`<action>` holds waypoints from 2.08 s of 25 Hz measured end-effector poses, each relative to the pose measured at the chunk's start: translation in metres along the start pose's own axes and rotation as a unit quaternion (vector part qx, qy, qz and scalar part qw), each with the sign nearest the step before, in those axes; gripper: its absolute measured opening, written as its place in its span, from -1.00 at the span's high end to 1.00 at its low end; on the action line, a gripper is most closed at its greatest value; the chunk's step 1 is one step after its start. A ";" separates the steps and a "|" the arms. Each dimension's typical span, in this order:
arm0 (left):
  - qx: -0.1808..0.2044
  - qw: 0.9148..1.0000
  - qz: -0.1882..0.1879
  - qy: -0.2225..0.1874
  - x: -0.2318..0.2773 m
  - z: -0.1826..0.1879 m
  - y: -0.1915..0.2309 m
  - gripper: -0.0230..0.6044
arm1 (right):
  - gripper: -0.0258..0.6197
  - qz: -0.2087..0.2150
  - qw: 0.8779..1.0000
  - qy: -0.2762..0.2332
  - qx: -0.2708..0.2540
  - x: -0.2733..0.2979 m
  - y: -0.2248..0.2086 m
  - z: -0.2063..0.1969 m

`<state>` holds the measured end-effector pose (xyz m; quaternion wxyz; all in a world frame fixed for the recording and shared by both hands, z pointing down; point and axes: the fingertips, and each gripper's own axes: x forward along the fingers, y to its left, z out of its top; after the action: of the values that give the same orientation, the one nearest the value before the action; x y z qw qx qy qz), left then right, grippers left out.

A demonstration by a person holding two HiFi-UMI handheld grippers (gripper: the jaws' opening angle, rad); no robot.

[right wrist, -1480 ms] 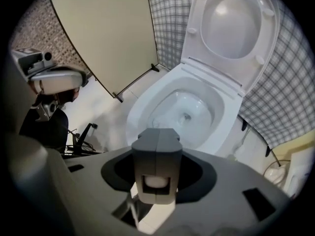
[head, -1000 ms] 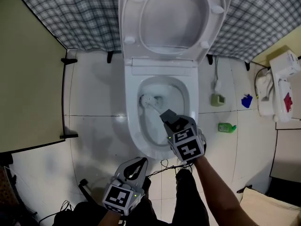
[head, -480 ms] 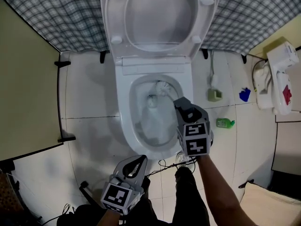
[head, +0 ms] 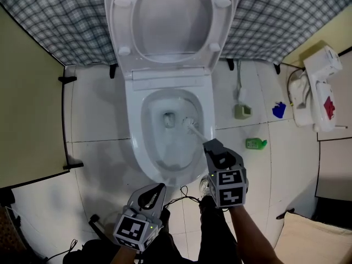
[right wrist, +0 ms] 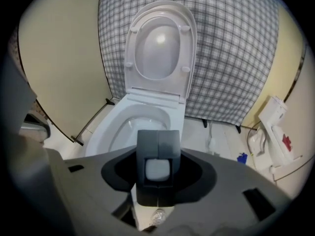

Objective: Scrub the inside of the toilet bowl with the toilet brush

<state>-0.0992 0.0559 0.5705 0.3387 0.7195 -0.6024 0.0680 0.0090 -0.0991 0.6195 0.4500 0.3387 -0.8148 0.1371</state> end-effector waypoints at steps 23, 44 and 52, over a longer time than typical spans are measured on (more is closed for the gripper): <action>0.052 0.998 -0.040 0.016 0.060 0.012 -0.104 0.91 | 0.31 0.071 0.970 -0.202 0.114 -0.180 -0.119 0.011; 0.065 0.994 -0.057 0.066 0.115 -0.033 -0.158 0.91 | 0.31 0.001 0.996 0.029 0.082 -0.019 -0.175 -0.197; 0.058 0.995 -0.055 0.055 0.116 -0.036 -0.148 0.91 | 0.31 0.004 0.994 0.084 0.073 0.029 -0.167 -0.232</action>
<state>0.0783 -0.0120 0.5966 0.3321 0.7653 -0.5373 0.1236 0.2598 -0.1111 0.7595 0.4903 0.3547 -0.7633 0.2260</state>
